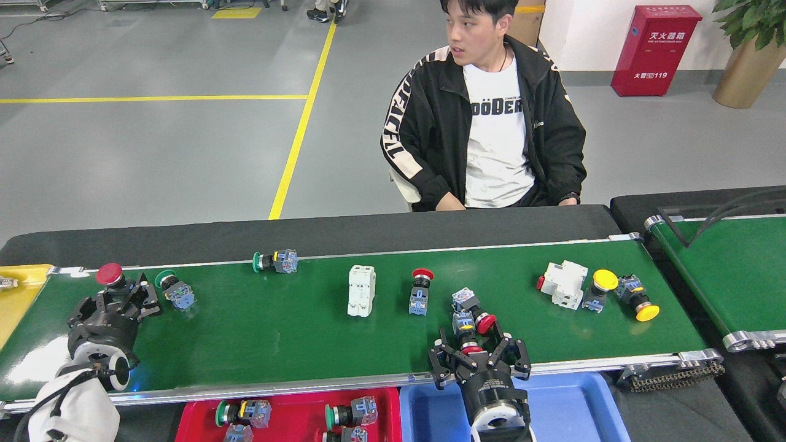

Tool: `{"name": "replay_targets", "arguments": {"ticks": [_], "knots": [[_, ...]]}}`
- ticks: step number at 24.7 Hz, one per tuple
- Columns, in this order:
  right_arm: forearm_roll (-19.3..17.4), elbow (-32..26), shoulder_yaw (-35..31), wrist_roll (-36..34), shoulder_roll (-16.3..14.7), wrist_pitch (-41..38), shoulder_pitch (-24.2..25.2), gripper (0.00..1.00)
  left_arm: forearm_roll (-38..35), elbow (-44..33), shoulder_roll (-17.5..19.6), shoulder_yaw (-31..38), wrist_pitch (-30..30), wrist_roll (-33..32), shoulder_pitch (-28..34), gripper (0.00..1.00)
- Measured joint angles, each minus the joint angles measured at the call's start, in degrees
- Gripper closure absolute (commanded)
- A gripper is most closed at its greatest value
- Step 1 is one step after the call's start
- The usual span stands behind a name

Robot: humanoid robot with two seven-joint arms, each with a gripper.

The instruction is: Pick switch part from conveyor to tray

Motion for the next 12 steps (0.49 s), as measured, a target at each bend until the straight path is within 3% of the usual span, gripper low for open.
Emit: {"name": "replay_targets", "arguments": {"ticks": [3,6,10,12], "knots": [[-0.19,3.41,0.00,0.00,0.00,0.38,-2.64,0.02,3.60,-16.83,-0.88,-0.07,-3.92,-1.72,13.56,0.94],[-0.29,6.26,0.02,0.10,0.06,0.49,-4.40,0.04,5.47,-28.91,-2.70,-0.14,-10.64,-2.05,24.34,0.93],[-1.03,7.26,0.19,0.14,0.17,-0.16,-5.13,0.44,5.50,-34.78,-6.37,-1.91,-23.18,-2.16,29.98,0.93],[-1.64,7.26,0.24,0.07,0.14,-2.00,-5.14,0.74,5.49,-34.99,-6.21,-4.20,-27.91,-2.19,30.73,0.86]]}}
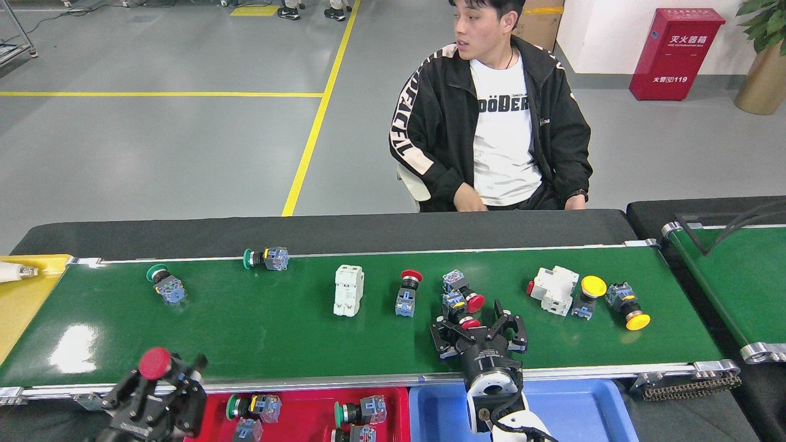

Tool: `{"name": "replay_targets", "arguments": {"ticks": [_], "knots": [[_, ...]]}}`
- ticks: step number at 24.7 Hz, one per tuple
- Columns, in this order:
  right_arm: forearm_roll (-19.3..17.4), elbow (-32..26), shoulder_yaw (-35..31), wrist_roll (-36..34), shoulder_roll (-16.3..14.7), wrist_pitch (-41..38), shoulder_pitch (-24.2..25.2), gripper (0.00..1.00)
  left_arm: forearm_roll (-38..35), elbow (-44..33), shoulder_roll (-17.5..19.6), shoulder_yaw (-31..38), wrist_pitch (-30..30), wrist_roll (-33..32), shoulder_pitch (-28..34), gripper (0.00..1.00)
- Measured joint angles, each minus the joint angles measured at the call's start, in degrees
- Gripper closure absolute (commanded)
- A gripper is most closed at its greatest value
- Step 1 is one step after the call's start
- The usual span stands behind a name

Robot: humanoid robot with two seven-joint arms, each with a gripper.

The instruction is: Pick switch part from conveyor to tray

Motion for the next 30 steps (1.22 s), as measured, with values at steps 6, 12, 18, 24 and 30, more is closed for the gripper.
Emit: {"name": "replay_targets", "arguments": {"ticks": [6,12,18,24,30], "knots": [[-0.26,-0.32,-0.05,-1.11,-1.02,-4.04,-0.02,0.81,-7.45,-0.05,-0.34,-6.64,-3.66,-0.10,0.16,0.00],[-0.60,-3.59,-0.06,-1.91,-1.12,-7.17,0.96,0.82,-9.75,-0.06,-4.68,-4.54,-3.92,-0.22,0.16,0.00],[-0.96,-9.70,-0.08,-2.07,-1.19,-10.66,4.34,0.83,-4.50,-0.06,-11.58,14.93,-4.01,0.01,0.08,0.00],[-1.23,-27.10,1.45,-1.52,-3.82,-25.00,20.81,0.72,-2.16,1.42,-11.57,23.83,4.12,-3.49,-0.24,0.00],[-1.23,-30.09,8.79,-0.02,-3.97,-33.71,25.05,0.02,-2.11,0.71,-11.57,23.63,9.46,-4.54,-0.23,0.00]]}}
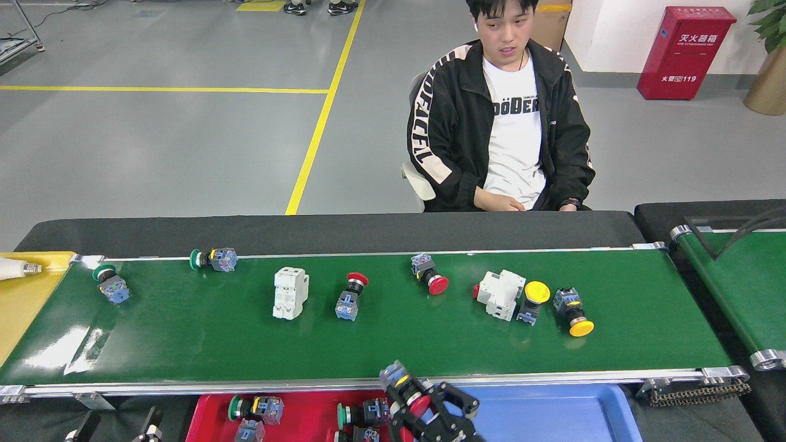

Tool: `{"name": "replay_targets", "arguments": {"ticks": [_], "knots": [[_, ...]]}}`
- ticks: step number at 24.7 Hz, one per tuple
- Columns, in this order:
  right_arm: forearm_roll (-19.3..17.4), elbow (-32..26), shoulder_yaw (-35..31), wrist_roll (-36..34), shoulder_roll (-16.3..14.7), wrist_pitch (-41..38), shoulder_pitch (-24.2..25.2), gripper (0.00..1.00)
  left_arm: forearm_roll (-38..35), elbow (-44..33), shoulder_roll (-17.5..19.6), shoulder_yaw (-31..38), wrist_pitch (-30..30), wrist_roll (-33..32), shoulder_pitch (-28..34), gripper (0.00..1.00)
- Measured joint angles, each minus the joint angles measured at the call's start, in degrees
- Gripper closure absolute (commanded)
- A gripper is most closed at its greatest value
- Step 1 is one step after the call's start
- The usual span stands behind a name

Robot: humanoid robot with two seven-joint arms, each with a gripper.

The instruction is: Pick switch part from conveyor to tray

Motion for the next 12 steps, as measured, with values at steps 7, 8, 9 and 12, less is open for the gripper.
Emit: {"name": "replay_targets", "arguments": {"ticks": [7,8,9,12], "knots": [[0.02,0.00,-0.69,0.24,0.55,4.50,-3.82,0.02,-3.46,-0.15,0.05,-9.09,4.64,-0.76,-4.09,0.00],[0.01,0.00,-2.34,0.24,0.66,7.49,-5.65,0.02,-4.05,0.48,0.05,-10.64,5.44,-1.22,-5.43,0.00],[0.00,-0.01,-4.30,0.24,0.65,10.57,-7.43,0.02,-4.76,1.28,0.05,-11.64,6.17,-1.52,-6.78,0.00],[-0.05,-0.11,-10.41,0.48,0.36,19.55,-10.77,0.02,-8.21,5.36,0.07,-14.20,7.79,-2.01,-12.23,0.00]]}}
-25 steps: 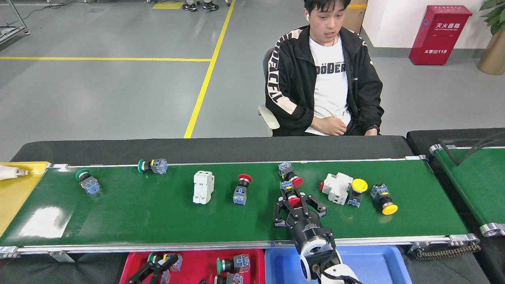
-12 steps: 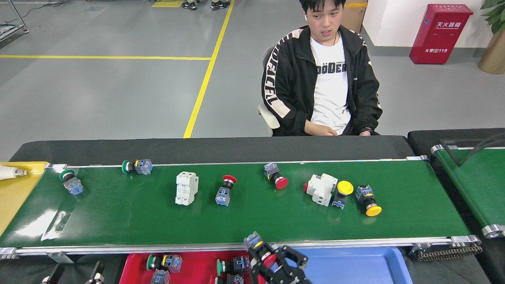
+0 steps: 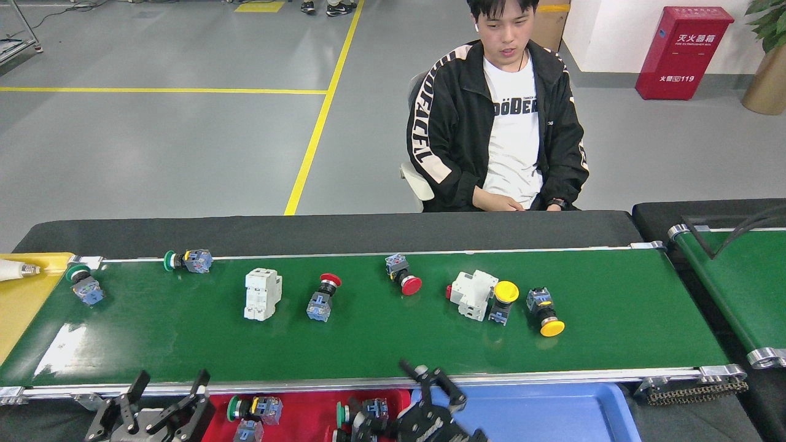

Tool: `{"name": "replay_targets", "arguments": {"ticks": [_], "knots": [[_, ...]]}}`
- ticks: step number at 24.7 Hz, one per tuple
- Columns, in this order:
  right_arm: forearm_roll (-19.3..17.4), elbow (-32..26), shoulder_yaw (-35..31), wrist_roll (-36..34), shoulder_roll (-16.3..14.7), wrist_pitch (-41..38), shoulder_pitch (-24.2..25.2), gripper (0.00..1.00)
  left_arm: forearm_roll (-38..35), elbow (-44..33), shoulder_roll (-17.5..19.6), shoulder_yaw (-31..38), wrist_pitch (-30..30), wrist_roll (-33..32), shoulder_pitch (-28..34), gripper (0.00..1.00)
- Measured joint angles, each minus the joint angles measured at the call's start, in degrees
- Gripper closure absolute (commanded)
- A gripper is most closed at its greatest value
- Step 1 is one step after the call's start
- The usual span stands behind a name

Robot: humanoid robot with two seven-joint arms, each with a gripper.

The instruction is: Pick switch part from conveyor to tray

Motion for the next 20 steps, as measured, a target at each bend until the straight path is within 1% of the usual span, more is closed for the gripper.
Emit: {"name": "replay_targets", "arguments": {"ticks": [2,3,7,10,13,15,16,17,18,19,20], "knots": [[-0.08,0.01,-3.83,-0.05,-1.20,3.38,0.13,0.02,-1.82,3.13,0.00,-1.03,0.90,-0.05,-3.44,0.00],[-0.14,-0.02,-6.11,-0.22,-2.32,4.41,0.76,0.02,-2.78,4.68,0.00,-1.68,1.36,-0.07,-5.01,0.00],[-0.42,-0.71,-10.86,-1.35,-5.74,5.71,7.36,0.01,-4.17,8.72,0.05,-3.40,3.95,-0.23,-9.17,0.00],[-3.00,-1.56,-12.42,-3.28,-8.11,4.28,11.55,0.01,-4.38,12.82,1.03,-3.84,5.08,-0.23,-12.32,0.00],[-3.93,-3.70,-12.99,-6.02,-8.78,3.65,15.49,0.01,-4.42,18.10,3.43,-3.85,6.57,0.86,-14.84,0.00],[-3.97,-3.76,-12.98,-6.54,-8.77,3.58,16.50,0.01,-4.42,21.73,5.05,-3.85,7.54,2.06,-16.48,0.01],[-3.97,-3.81,-12.98,-6.67,-8.75,3.48,16.38,0.01,-4.42,23.71,5.84,-3.87,8.05,2.73,-17.55,0.04],[-3.98,-3.79,-12.87,-6.68,-8.59,3.42,15.92,0.02,-4.42,25.59,6.58,-3.87,8.38,3.15,-18.57,0.10],[-3.92,-3.49,-12.51,-6.89,-7.69,3.46,14.53,0.02,-4.42,27.53,7.29,-3.87,8.61,3.39,-19.78,0.16],[-3.53,-2.69,-11.60,-6.81,-5.88,3.54,12.27,0.02,-4.43,28.95,7.89,-3.89,8.88,3.56,-20.74,0.21],[-2.92,-1.56,-10.35,-5.81,-4.13,3.54,10.16,0.02,-4.31,29.82,8.49,-3.89,8.95,3.70,-21.33,0.45]]}}
